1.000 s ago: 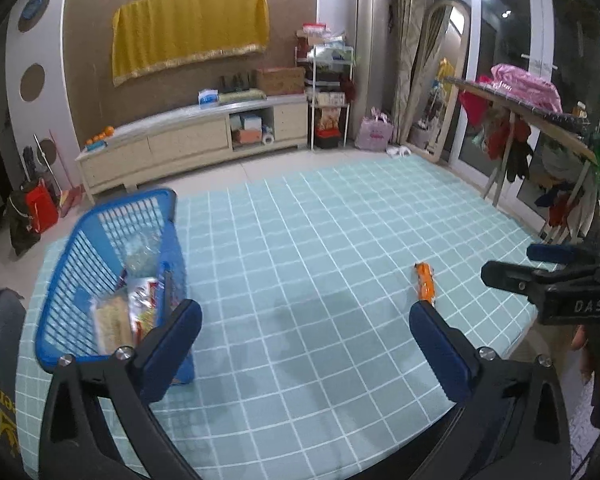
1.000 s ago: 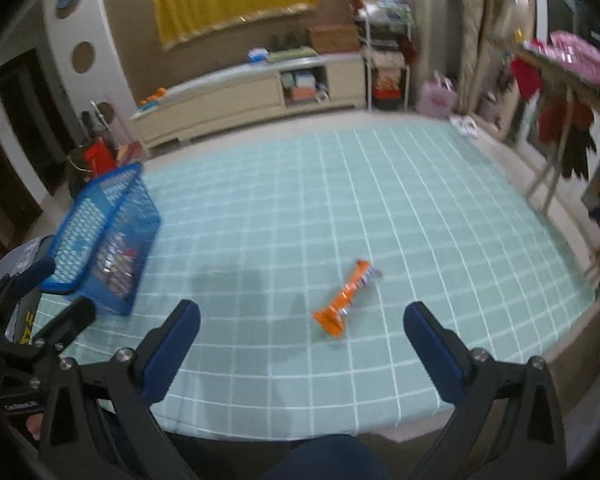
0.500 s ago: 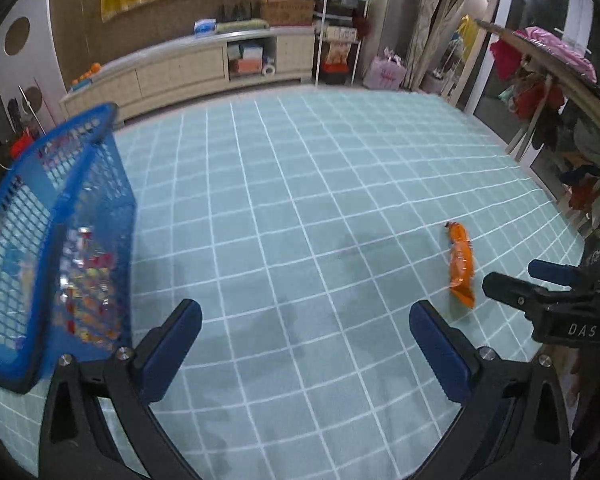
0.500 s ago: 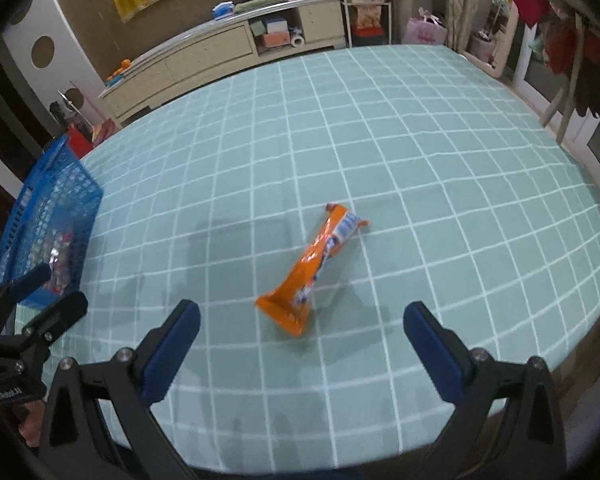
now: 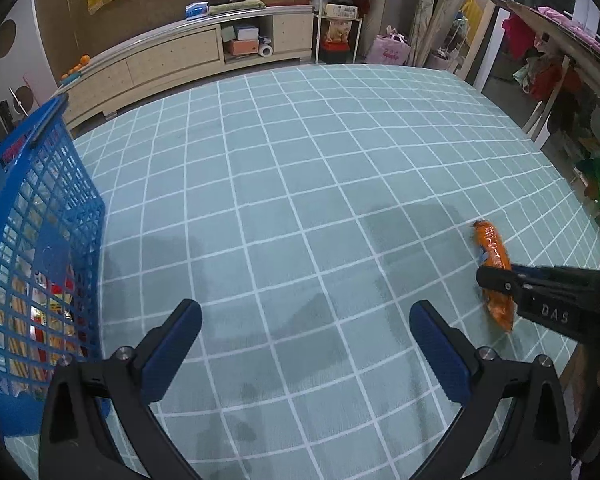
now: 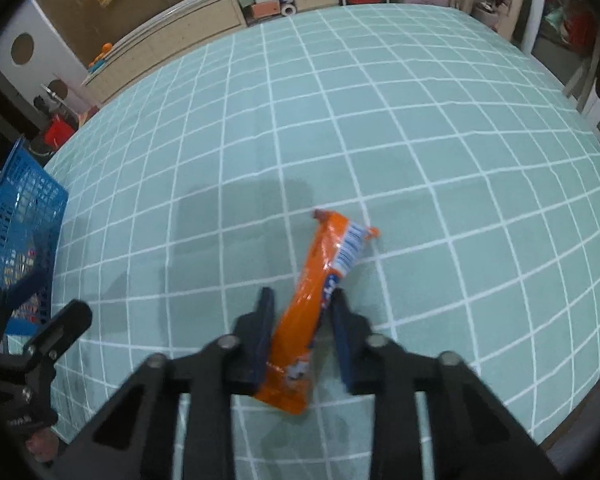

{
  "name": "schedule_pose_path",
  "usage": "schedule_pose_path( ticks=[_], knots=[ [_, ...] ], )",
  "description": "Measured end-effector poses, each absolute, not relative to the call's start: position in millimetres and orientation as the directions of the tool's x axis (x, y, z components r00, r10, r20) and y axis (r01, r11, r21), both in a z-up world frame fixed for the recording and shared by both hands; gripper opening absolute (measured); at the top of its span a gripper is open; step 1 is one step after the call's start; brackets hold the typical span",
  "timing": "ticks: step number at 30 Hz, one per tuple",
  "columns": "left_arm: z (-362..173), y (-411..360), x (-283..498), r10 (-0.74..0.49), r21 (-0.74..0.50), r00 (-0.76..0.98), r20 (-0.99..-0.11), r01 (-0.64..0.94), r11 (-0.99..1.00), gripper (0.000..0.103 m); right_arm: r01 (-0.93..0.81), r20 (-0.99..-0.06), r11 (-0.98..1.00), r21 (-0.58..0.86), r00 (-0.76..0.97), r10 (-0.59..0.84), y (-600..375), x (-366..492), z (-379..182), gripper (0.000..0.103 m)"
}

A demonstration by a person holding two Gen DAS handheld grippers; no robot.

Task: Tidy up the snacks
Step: 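Lift and carry the orange snack bar over the basket with the right gripper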

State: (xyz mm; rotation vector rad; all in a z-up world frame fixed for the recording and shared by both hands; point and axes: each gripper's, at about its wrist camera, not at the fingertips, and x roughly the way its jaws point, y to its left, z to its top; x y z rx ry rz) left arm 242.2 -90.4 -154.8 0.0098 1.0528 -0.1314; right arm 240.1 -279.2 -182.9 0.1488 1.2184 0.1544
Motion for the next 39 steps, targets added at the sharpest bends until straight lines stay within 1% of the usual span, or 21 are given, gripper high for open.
schedule_pose_path(
  ticks=[8,16,26,35,39],
  knots=[
    [-139,-81,230,-0.112,-0.065,0.51,-0.853,0.109,0.992,0.103,-0.126,-0.896,0.969,0.213,0.371,0.245,-262,210,-154,0.019],
    [-91,-64,196,-0.128,-0.09,0.588,-0.799,0.093,0.992,0.103,-0.213,-0.848,0.951,0.225,0.439,0.299,-242,171,-94,0.018],
    [-26,-22,145,-0.065,-0.046,0.699,-0.712,0.047,0.998,0.103,-0.345,-0.792,0.917,0.201,0.493,0.359,-187,150,-38,0.018],
    [3,44,119,0.009,-0.026,0.75,-0.662,-0.035,0.999,0.103,-0.458,-0.747,0.867,0.196,0.503,0.434,-123,150,-8,0.019],
    [12,75,114,0.043,-0.015,0.755,-0.654,-0.069,0.998,0.103,-0.523,-0.745,0.83,0.194,0.471,0.471,-93,156,-3,0.019]
  ],
)
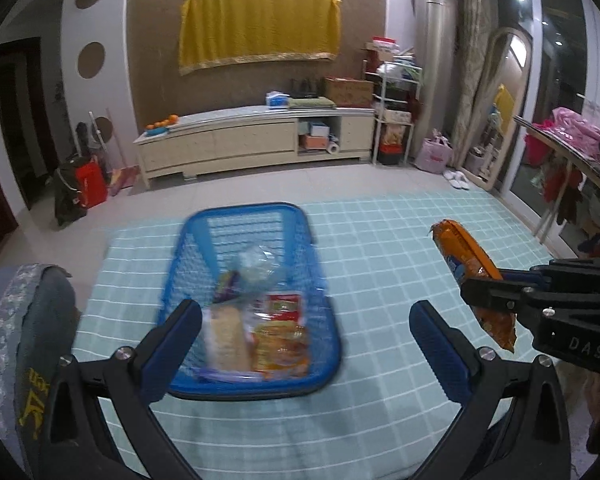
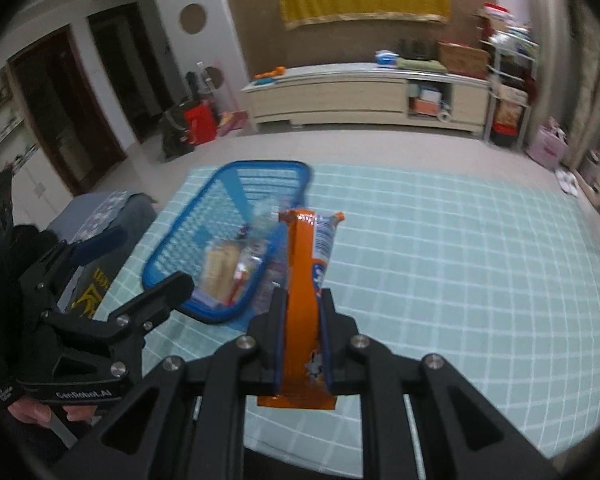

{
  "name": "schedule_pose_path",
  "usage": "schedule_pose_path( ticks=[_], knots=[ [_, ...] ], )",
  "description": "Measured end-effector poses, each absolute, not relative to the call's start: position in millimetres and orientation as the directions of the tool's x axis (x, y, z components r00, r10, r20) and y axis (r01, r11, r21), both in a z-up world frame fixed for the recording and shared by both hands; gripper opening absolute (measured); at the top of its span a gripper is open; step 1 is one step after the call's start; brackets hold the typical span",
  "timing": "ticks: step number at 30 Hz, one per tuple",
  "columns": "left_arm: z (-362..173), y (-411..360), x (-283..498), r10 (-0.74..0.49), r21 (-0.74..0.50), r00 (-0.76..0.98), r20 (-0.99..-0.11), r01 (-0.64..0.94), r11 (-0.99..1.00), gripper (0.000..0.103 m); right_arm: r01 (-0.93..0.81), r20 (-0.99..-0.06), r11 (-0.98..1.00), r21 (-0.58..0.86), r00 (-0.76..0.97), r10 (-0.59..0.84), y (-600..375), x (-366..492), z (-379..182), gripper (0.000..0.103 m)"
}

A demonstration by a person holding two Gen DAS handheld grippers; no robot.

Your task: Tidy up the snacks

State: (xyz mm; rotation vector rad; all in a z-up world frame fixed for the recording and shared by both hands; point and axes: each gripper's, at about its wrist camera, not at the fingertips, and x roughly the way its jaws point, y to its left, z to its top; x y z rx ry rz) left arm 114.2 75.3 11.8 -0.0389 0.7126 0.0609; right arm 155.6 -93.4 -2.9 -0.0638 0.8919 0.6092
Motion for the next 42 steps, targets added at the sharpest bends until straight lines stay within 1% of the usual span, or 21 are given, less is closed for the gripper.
schedule_pose_path(
  ticks=[2,6,11,17,22,28,29,30,31,32,33,36,42],
  knots=[
    [16,95,114,0.075,0.001,0.754,-0.653,-0.097,0.995,0.103,-0.549,-0.747,0.812,0.198,0.451,0.488,-75,161,-2,0.019],
    [17,125,120,0.097,0.004,0.746,-0.659,-0.125,0.992,0.103,-0.604,-0.75,0.775,0.185,0.423,0.509,-38,170,1,0.019],
    [7,163,134,0.15,0.046,0.715,-0.683,-0.163,0.986,0.103,-0.646,-0.766,0.74,0.188,0.375,0.522,2,184,-9,0.019],
    [-12,194,153,0.15,0.038,0.679,-0.719,-0.178,0.983,0.103,-0.668,-0.793,0.72,0.187,0.33,0.512,43,212,-25,0.019],
    [-27,214,172,0.165,0.059,0.656,-0.737,-0.181,0.982,0.103,-0.678,-0.808,0.715,0.17,0.319,0.495,70,233,-34,0.019],
    [-38,237,183,0.159,0.028,0.647,-0.745,-0.208,0.978,0.103,-0.685,-0.822,0.701,0.199,0.273,0.5,94,258,-54,0.019],
    [-40,240,183,0.159,0.02,0.646,-0.747,-0.217,0.976,0.103,-0.69,-0.826,0.696,0.201,0.262,0.499,98,260,-58,0.023],
    [-41,243,182,0.157,0.014,0.649,-0.745,-0.22,0.975,0.103,-0.694,-0.83,0.695,0.189,0.265,0.491,102,262,-61,0.039],
    [-41,244,180,0.154,0.009,0.653,-0.741,-0.22,0.975,0.103,-0.701,-0.833,0.693,0.17,0.273,0.48,103,261,-64,0.052],
    [-41,243,177,0.146,0.0,0.66,-0.737,-0.216,0.976,0.103,-0.704,-0.834,0.693,0.156,0.282,0.475,106,261,-65,0.077],
    [-41,242,175,0.14,-0.005,0.665,-0.734,-0.211,0.977,0.103,-0.703,-0.829,0.696,0.147,0.296,0.475,104,259,-65,0.087],
    [-41,235,164,0.136,-0.004,0.68,-0.72,-0.2,0.98,0.103,-0.699,-0.81,0.697,0.162,0.309,0.499,92,255,-61,0.09],
    [-27,208,139,0.115,-0.022,0.724,-0.68,-0.177,0.984,0.103,-0.693,-0.773,0.709,0.13,0.377,0.51,59,228,-44,0.097]
  ],
)
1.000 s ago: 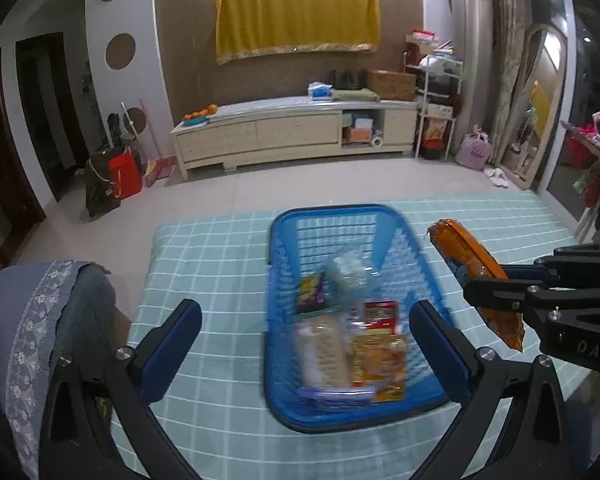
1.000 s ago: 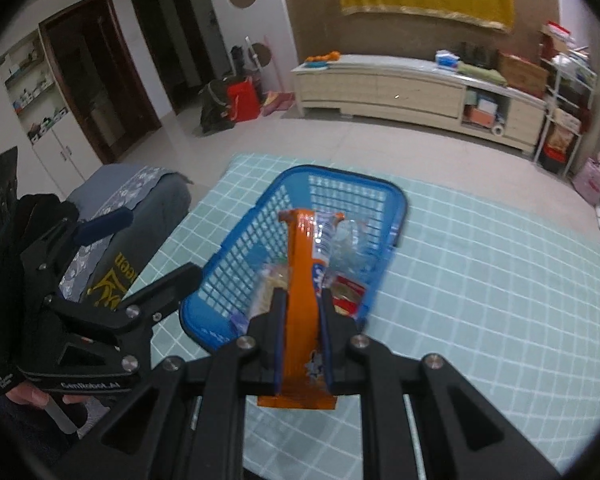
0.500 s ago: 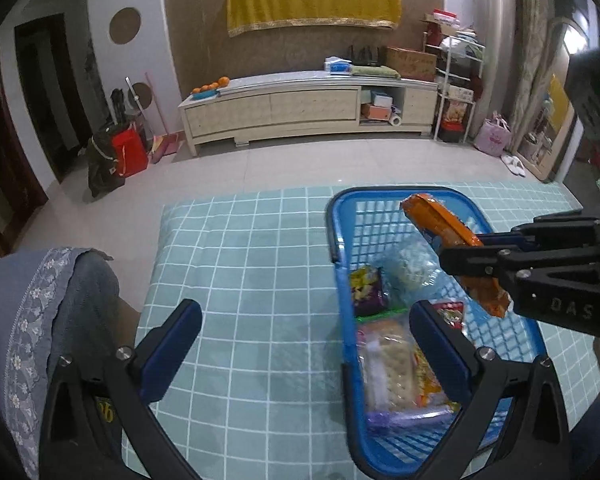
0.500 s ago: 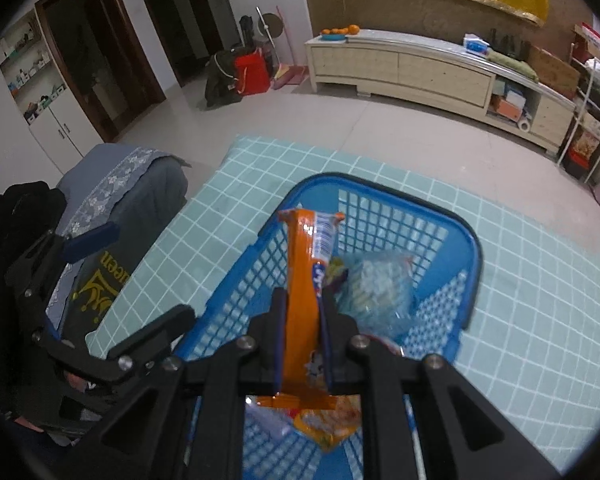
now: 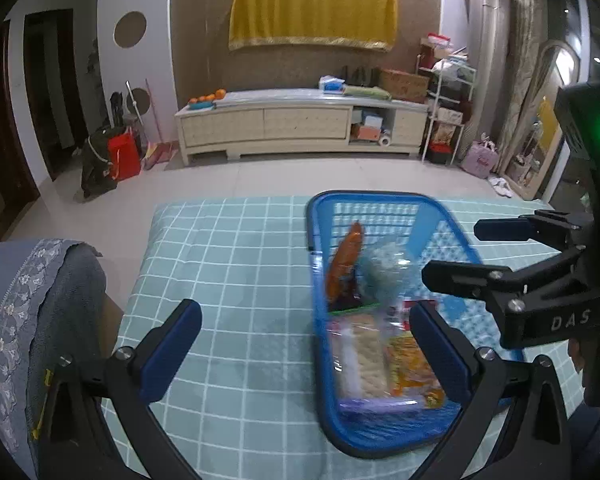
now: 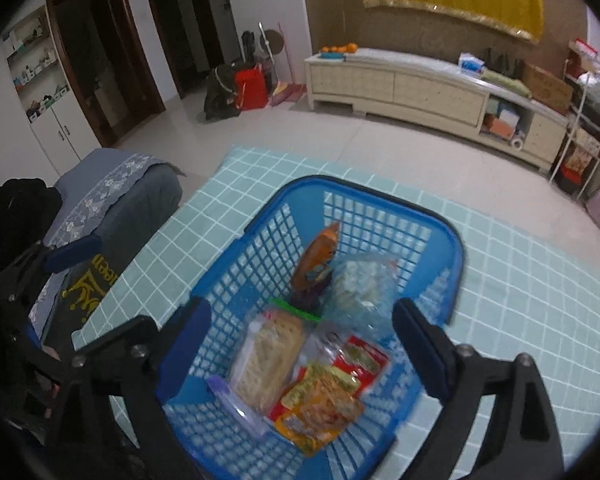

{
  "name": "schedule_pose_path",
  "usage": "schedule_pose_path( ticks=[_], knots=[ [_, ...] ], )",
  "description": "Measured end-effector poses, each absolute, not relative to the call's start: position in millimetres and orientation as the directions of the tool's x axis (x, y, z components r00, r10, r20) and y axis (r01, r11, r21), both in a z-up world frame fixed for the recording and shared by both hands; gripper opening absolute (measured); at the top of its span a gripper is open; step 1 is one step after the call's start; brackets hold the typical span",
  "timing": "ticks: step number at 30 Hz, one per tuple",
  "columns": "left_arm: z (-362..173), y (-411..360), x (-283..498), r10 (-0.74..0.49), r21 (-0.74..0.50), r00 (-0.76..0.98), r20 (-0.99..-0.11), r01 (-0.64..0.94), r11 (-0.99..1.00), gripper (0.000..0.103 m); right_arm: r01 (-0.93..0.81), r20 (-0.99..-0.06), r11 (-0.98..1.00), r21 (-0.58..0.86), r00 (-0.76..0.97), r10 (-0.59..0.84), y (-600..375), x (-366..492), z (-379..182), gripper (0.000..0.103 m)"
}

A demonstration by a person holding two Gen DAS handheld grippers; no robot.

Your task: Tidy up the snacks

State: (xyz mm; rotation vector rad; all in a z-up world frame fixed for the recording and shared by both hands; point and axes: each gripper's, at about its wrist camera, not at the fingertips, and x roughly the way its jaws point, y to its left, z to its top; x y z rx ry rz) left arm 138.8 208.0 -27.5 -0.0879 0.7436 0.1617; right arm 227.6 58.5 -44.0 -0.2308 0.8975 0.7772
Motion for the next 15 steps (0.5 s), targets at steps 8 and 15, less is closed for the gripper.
schedule_pose_path(
  ticks=[8,15],
  knots=[
    [0,160,100,0.075,-0.046,0.767,-0.637,-0.134,0.99,0.103,-0.662,-0.723,0.741,0.115,0.456,0.52,2,184,-14,0.103],
    [23,120,55,0.08,-0.044,0.806,-0.587,-0.131,0.99,0.103,-0.605,-0.639,0.788,0.11,0.564,0.523,-59,133,16,0.103]
  ],
)
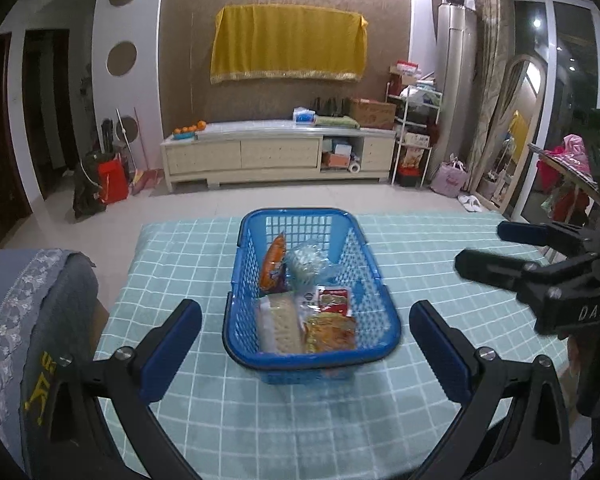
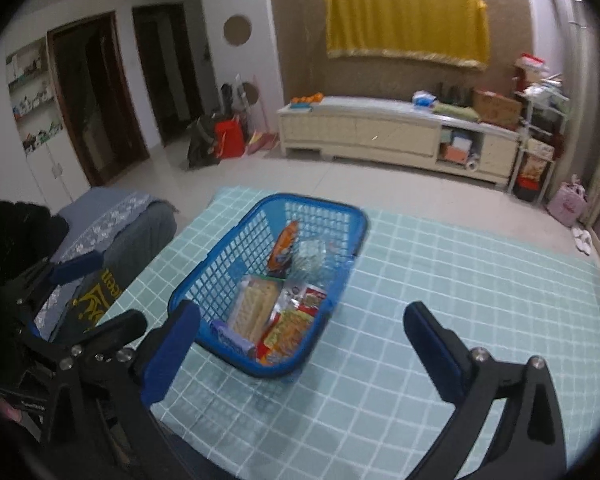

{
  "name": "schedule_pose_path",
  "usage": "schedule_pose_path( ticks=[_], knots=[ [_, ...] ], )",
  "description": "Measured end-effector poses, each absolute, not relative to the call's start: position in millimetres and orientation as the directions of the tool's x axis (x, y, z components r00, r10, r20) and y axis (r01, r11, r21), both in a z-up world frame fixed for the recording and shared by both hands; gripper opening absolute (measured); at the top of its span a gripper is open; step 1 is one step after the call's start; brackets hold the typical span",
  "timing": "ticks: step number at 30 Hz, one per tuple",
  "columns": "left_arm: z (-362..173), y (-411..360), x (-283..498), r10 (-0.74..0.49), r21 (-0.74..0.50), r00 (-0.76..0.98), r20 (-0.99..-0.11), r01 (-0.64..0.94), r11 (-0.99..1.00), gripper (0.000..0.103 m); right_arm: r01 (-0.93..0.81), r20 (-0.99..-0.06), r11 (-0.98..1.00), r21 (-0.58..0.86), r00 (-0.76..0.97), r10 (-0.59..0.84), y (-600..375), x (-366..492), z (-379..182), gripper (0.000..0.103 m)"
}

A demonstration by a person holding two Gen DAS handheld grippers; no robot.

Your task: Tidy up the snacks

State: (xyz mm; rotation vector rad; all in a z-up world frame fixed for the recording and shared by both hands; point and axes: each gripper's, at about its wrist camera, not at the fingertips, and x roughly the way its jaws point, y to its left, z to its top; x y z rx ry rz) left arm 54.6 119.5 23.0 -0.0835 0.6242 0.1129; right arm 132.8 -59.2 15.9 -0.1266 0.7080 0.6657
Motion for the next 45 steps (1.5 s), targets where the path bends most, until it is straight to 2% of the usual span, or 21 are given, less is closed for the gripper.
schedule_pose_path(
  ticks=[10,15,20,45],
  knots=[
    [60,68,-20,0.113,-0.032,0.86,-0.498,-0.149,0.988,0.103,-0.52,-0.537,0.849,0.096,0.691,0.484,-121,57,46,0.103],
    [71,58,-45,0.092,-0.082,0.878,-0.47,-0.147,0.986,0.103,-0.502,-0.518,0.859,0.101,0.711,0.476,-136,25,53,0.103],
    [78,50,-60,0.098,-0.075,0.889,-0.447,-0.147,0.986,0.103,-0.498,-0.495,0.859,0.121,0.72,0.487,-146,4,60,0.103],
    [80,41,-81,0.098,-0.064,0.898,-0.43,-0.139,0.988,0.103,-0.514,-0.494,0.851,0.11,0.715,0.496,-141,-23,55,0.103]
  ],
)
